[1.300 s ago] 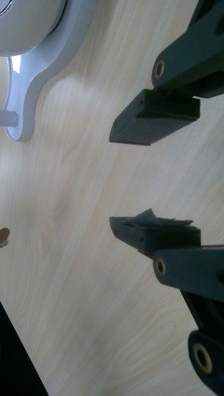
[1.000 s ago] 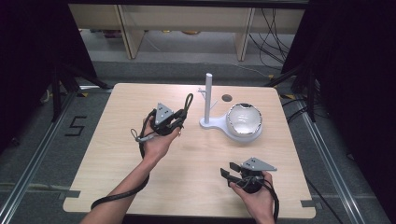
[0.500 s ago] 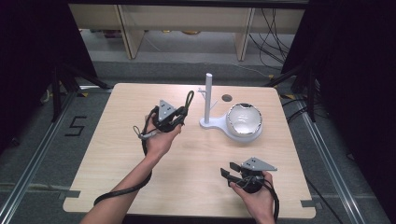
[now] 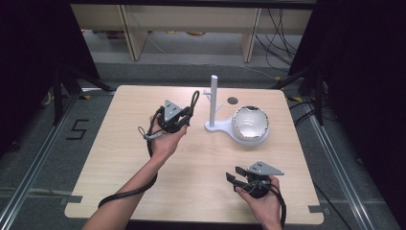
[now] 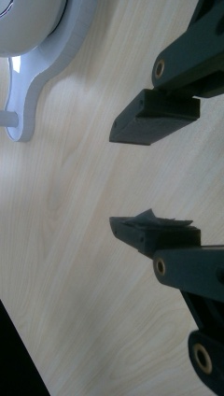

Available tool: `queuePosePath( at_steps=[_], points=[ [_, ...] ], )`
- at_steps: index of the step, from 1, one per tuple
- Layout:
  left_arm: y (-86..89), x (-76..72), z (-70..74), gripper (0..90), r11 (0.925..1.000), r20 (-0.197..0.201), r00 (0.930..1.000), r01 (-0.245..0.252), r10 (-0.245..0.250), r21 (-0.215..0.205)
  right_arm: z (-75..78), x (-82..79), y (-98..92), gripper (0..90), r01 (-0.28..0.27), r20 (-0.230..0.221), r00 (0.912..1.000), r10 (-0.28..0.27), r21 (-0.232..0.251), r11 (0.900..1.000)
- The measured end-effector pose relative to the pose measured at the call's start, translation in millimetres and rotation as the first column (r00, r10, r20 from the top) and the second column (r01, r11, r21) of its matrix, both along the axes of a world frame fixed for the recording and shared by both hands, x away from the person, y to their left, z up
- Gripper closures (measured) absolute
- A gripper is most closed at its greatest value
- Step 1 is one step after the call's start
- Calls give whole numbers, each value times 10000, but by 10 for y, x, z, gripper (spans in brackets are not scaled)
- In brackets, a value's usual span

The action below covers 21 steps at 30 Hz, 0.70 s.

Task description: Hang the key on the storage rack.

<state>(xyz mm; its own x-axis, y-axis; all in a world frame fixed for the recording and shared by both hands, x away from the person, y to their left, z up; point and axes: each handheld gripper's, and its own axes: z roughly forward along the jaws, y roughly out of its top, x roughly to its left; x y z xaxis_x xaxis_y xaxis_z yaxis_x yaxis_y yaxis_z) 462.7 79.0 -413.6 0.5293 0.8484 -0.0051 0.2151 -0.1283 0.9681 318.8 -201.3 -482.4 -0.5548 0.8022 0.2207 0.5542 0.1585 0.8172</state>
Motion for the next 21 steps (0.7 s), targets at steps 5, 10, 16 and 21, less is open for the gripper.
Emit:
queuePosePath(
  at_steps=[5,10,16,21],
  points=[
    [-17,8,14,787,10000,57,10000,-30,29,22,0,7,-12,530,-28,130,9999,29,-73,10000],
    [-36,22,30,787,10000,116,9999,-29,29,59,-5,22,-35,530,-88,361,9993,99,-283,9996],
    [-67,34,38,787,9998,171,9999,-22,19,197,-7,22,-39,530,-95,323,9994,104,-273,9996],
    [-94,37,47,786,9995,255,9997,-32,24,303,-8,23,-42,530,-75,345,9994,85,-290,9996]
  ],
)
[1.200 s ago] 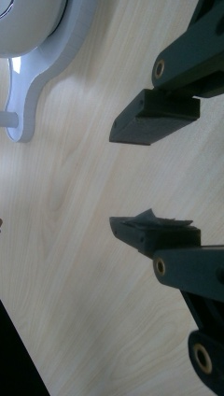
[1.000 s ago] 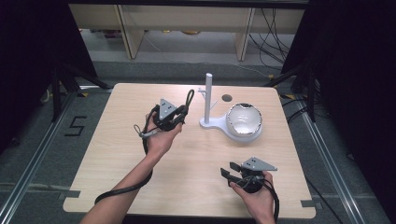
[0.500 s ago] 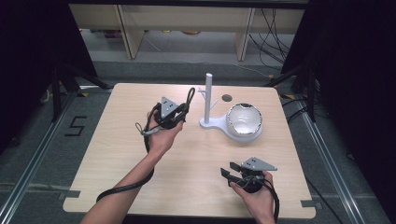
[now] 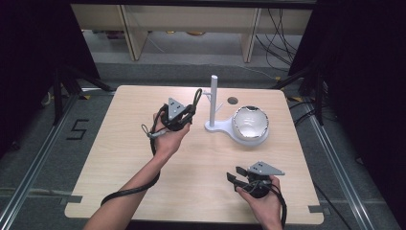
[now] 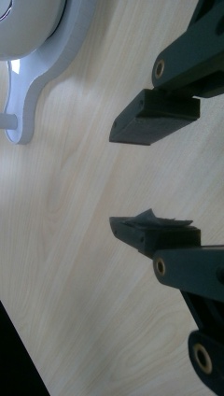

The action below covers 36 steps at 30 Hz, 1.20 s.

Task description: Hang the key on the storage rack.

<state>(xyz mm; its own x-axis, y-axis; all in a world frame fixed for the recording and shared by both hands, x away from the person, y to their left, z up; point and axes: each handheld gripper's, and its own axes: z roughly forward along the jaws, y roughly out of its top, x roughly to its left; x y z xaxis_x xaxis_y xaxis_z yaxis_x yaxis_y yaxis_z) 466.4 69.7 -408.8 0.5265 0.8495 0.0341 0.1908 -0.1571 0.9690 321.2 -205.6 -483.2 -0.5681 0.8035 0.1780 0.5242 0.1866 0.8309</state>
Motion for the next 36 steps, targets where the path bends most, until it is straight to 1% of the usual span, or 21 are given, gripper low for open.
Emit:
queuePosePath(
  at_steps=[1,5,6,8,9,10,11,12,13,14,15,16,17,18,20,21,23,28,31,35,36],
  points=[
    [-5,-1,5,786,9999,79,10000,-21,20,98,0,1,-1,530,-3,6,10000,3,9,10000],
    [-28,-4,10,786,9999,127,9999,-31,28,163,1,-2,-1,530,11,-40,10000,-11,22,10000],
    [-37,-2,7,786,9999,136,9999,-35,33,144,-6,-2,10,530,-13,-141,9999,16,177,9998],
    [-41,0,7,786,9999,134,9999,-34,32,167,-7,-1,9,530,-30,-127,9999,32,163,9999],
    [-44,2,7,785,9998,151,9999,-31,29,193,0,-2,-1,530,9,-41,10000,-9,24,10000],
    [-46,2,8,785,9998,150,9999,-37,34,215,0,-2,-1,530,9,-41,10000,-9,24,10000],
    [-53,3,12,785,9996,223,9998,-12,6,298,-1,0,-2,530,-8,-10,10000,8,11,10000],
    [-55,20,17,784,9991,476,9988,84,-104,426,-1,0,-1,530,-2,-27,10000,2,34,10000],
    [-61,17,19,784,9989,467,9989,68,-90,463,-4,-1,3,530,4,-168,9999,-2,163,9999],
    [-61,17,19,784,9989,467,9989,68,-90,463,-4,-1,3,530,4,-168,9999,-2,163,9999],
    [-70,-1,15,784,9992,298,9996,-25,13,407,-5,-1,1,530,-7,-134,9999,8,135,9999],
    [-70,16,21,784,9983,540,9985,86,-117,569,-4,-1,2,530,5,-155,9999,-2,150,9999],
    [-74,15,22,784,9982,558,9984,89,-123,598,-4,-1,2,530,1,-153,9999,2,150,9999],
    [-86,6,19,784,9987,456,9989,74,-97,511,-4,-1,1,530,-4,-130,9999,6,127,9999],
    [-95,4,22,784,9984,481,9988,70,-97,563,-8,2,4,530,-26,-93,10000,29,232,9997],
    [-101,3,24,784,9982,521,9986,59,-90,595,-4,0,2,530,-8,-114,9999,10,181,9998],
    [-113,-1,28,784,9974,605,9981,65,-109,712,-8,2,3,530,-28,-87,10000,30,231,9997],
    [-132,-10,32,784,9964,694,9975,77,-136,848,-9,4,3,530,-51,-111,9999,54,244,9997],
    [-151,-31,37,784,9955,714,9974,27,-95,947,-5,0,2,530,-17,-120,9999,19,125,9999],
    [-164,-31,42,784,9951,714,9974,47,-118,989,-2,-1,2,530,-12,-118,9999,13,114,9999],
    [-167,-31,43,784,9949,713,9974,56,-128,1004,-6,3,5,530,-49,-92,9999,51,222,9997]
  ],
)
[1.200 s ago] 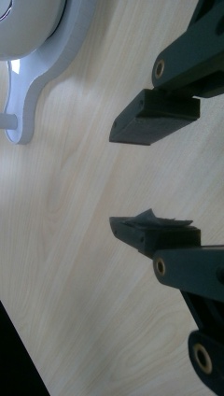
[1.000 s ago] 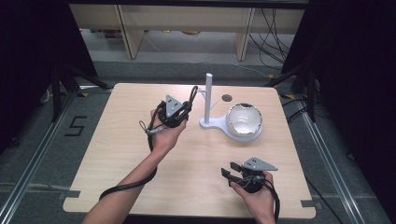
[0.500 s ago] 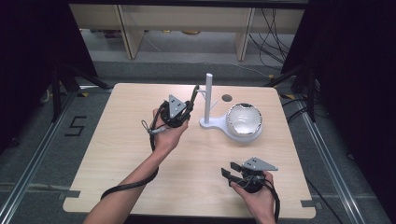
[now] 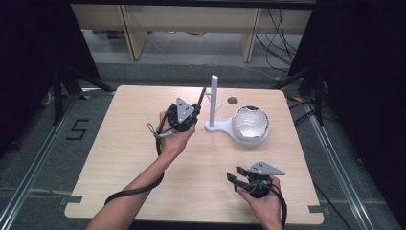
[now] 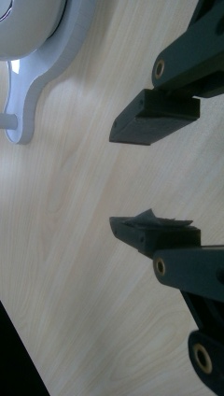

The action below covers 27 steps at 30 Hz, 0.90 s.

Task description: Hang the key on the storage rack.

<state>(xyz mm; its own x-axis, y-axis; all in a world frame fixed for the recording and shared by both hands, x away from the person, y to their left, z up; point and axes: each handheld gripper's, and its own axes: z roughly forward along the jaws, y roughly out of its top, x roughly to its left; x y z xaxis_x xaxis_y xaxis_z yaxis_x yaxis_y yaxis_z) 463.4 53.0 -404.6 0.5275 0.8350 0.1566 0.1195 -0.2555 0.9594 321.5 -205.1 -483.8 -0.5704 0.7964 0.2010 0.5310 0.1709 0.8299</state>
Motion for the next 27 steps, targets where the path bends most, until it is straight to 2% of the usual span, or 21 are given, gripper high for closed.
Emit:
queuePosePath(
  at_steps=[9,10,17,18,19,27],
  points=[
    [-43,-5,-2,780,9997,93,9999,123,-125,210,-1,1,-3,529,-3,-18,10000,3,18,10000],
    [-48,-6,1,778,9996,103,9998,139,-142,264,18,-12,-13,529,109,-91,9999,-111,-211,9997],
    [-68,-1,-10,776,9988,113,9997,213,-218,432,17,-12,-14,529,103,-104,9999,-105,-225,9997],
    [-68,-1,-10,777,9988,113,9997,213,-218,432,17,-12,-14,529,103,-104,9999,-105,-225,9997],
    [-69,1,-16,776,9986,138,9997,213,-220,482,0,0,-4,529,-2,-17,10000,2,5,10000],
    [-98,1,-39,774,9985,95,9997,238,-243,502,0,0,-4,529,-10,-13,10000,10,0,10000]
  ],
)
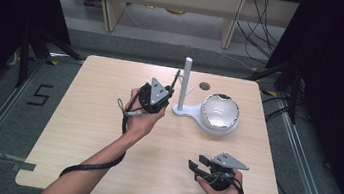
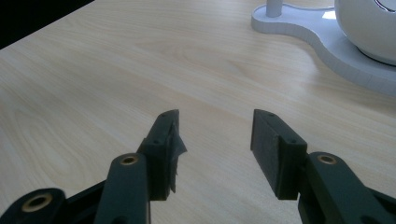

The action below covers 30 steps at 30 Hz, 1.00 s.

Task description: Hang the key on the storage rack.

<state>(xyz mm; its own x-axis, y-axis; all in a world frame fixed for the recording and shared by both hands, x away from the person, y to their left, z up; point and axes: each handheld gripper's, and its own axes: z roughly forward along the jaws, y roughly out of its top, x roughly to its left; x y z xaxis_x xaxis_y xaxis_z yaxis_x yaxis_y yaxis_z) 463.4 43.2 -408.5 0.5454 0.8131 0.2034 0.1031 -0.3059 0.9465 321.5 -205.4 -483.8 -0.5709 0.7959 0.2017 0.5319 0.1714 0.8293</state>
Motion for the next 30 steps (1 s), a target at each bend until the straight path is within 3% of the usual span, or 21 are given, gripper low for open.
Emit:
queuePosePath(
  at_steps=[4,5,6,18,19,20,23,30],
  points=[
    [-3,5,-12,773,10000,-23,10000,-13,13,-10,9,-8,-1,529,83,-19,10000,-84,-112,9999],
    [-3,7,-15,773,10000,-32,10000,-9,9,-6,22,-41,19,529,327,-437,9985,-324,55,9995],
    [-4,10,-19,773,10000,-47,10000,-6,6,5,9,-9,-5,529,102,-15,9999,-102,-113,9999],
    [-27,56,-91,766,10000,-266,9996,24,-25,-32,4,-10,-9,528,125,-20,9999,-125,-110,9999],
    [-28,64,-93,766,10000,-289,9996,25,-25,3,17,-39,10,528,336,-388,9987,-335,37,9994],
    [-27,70,-95,766,10000,-323,9995,51,-51,6,9,-22,0,528,228,-99,9997,-229,-57,9997],
    [-31,82,-105,762,9999,-411,9991,99,-101,-55,9,-31,7,528,265,-288,9992,-265,-2,9996],
    [-37,87,-130,734,9992,-713,9968,340,-352,-187,4,-24,-4,528,257,-119,9996,-258,-81,9996]
  ],
)
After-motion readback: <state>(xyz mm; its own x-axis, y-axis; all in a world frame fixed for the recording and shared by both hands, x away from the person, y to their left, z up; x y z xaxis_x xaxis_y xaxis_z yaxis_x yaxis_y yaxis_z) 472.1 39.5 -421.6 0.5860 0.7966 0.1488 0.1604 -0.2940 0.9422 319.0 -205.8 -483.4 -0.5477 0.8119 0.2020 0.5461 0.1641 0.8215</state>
